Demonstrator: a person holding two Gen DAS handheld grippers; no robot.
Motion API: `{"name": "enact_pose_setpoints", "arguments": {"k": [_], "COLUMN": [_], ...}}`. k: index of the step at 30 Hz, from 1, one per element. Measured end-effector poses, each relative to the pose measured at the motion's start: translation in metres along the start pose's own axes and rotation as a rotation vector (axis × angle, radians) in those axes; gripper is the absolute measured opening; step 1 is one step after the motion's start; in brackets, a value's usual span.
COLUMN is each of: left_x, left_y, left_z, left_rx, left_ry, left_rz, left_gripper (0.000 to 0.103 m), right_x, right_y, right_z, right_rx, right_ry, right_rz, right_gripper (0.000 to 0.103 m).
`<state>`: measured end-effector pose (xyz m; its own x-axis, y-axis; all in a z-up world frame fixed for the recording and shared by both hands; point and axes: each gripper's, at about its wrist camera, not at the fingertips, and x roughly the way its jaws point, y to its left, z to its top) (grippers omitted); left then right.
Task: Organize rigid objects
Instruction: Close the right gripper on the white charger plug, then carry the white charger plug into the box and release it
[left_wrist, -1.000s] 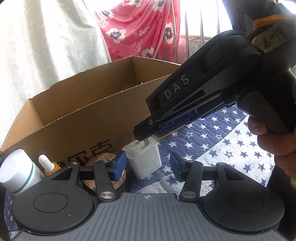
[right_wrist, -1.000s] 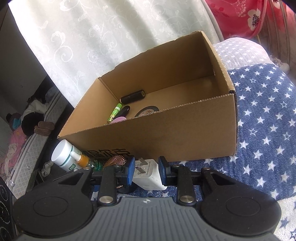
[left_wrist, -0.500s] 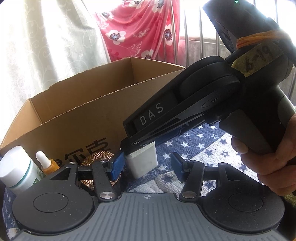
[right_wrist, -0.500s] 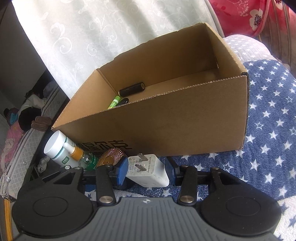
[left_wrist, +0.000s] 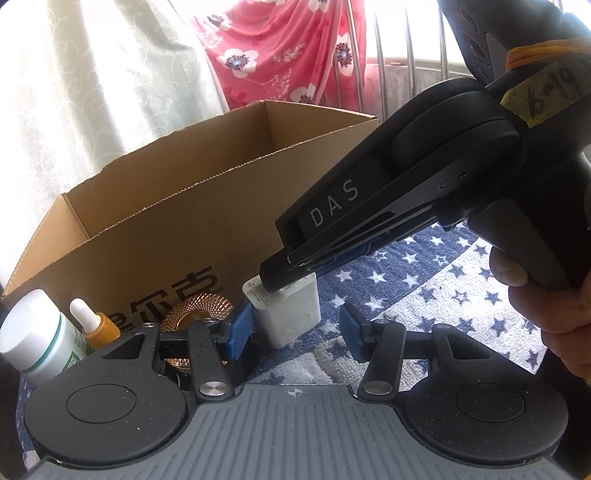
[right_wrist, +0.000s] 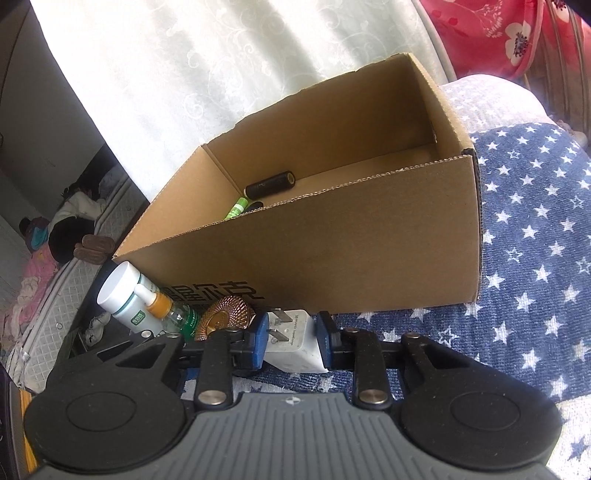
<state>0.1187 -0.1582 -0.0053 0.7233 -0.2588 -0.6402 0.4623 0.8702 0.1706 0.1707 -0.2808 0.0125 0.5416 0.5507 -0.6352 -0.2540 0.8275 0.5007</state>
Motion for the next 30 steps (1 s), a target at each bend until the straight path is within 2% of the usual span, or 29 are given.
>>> {"name": "enact_pose_setpoints", "arguments": {"k": [10, 17, 26, 30], "left_x": [0.014, 0.009, -0.014, -0.015], "left_y": [0.001, 0.007, 0.012, 0.016], "left_z": [0.004, 0.001, -0.009, -0.001], "left_rx": [-0.030, -0.056, -0.083, -0.089], "left_ry": [0.077, 0.065, 0.032, 0.009], "left_rz": [0.035, 0.056, 0.009, -0.011], "left_gripper": [0.047, 0.030, 0.026, 0.026], "right_x": [-0.001, -0.004, -0.022, -0.035], "right_y": [-0.006, -0.002, 0.015, 0.025], "right_z": [-0.003, -0.005, -0.013, -0.017], "right_rx": [0.002, 0.001, -0.014, -0.030], "right_ry": [-0.012, -0.013, -0.026, -0.041], "right_rz": [0.041, 0.020, -0.049, -0.072], "right_gripper": [0.030, 0.030, 0.029, 0.029]}}
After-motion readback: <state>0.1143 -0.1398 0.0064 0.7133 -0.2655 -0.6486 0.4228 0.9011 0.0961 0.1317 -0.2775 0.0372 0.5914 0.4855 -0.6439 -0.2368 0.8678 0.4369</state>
